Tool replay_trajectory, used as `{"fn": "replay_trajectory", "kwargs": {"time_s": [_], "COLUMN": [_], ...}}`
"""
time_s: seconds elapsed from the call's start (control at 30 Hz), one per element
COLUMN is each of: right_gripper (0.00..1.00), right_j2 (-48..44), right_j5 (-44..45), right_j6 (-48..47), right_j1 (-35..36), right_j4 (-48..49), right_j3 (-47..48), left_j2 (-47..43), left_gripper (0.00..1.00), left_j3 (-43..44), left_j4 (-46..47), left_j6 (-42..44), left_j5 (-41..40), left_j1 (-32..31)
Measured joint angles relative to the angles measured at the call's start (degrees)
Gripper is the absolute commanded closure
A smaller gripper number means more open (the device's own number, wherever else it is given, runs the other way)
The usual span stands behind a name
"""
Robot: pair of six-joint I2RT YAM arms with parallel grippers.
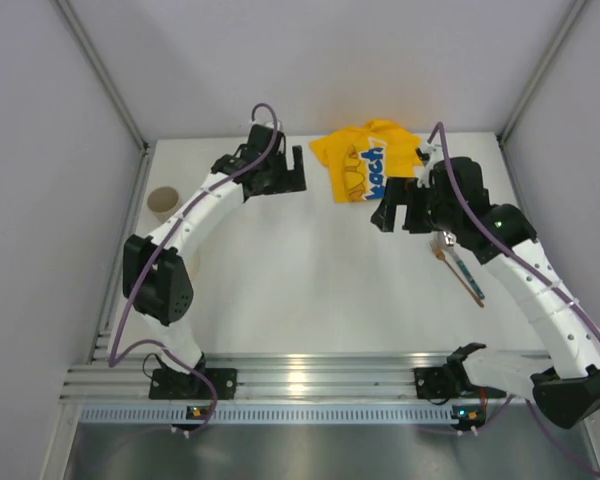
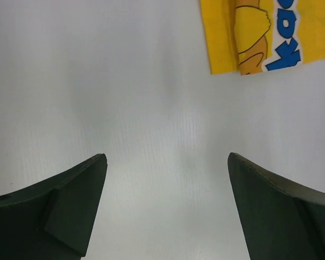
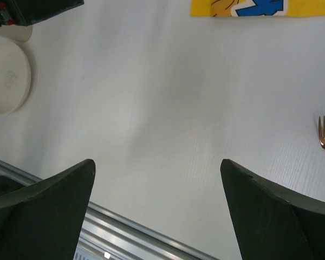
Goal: Set the dinner table for one person
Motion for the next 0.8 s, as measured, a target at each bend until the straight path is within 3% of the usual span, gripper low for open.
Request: {"fn": "replay_trajectory", "kwargs": {"time_s": [0.1, 0.27, 0.53, 0.8], "right_gripper": [0.00, 0.02, 0.00, 0.00], "right_j2": [0.02, -0.02, -8.72, -17.38], "right_j5": [-0.07, -0.57, 0.13, 4.61], "right_j6": [-0.13, 1.22, 3.50, 6.54], "right_j1": [-0.09, -0.11, -0.11, -0.11], "right_j4": [-1.25, -2.40, -9.27, -17.16], "right_j3": [0.13, -0.24, -5.88, -5.97], "left_j2": [-0.48, 0.39, 16.13, 28.48], "left_gripper": [0.02, 0.02, 0.09, 0.17], "left_j3": [4.11, 3.15, 3.06, 14.03], "left_j4": [-2.10, -0.35, 6.01, 7.85], "left_j6": [-1.07, -5.49, -12.20, -15.65], "left_j5": [-4.92, -4.46, 0.00, 3.48], "left_j1": [-4.46, -7.98, -8.13, -7.21]}}
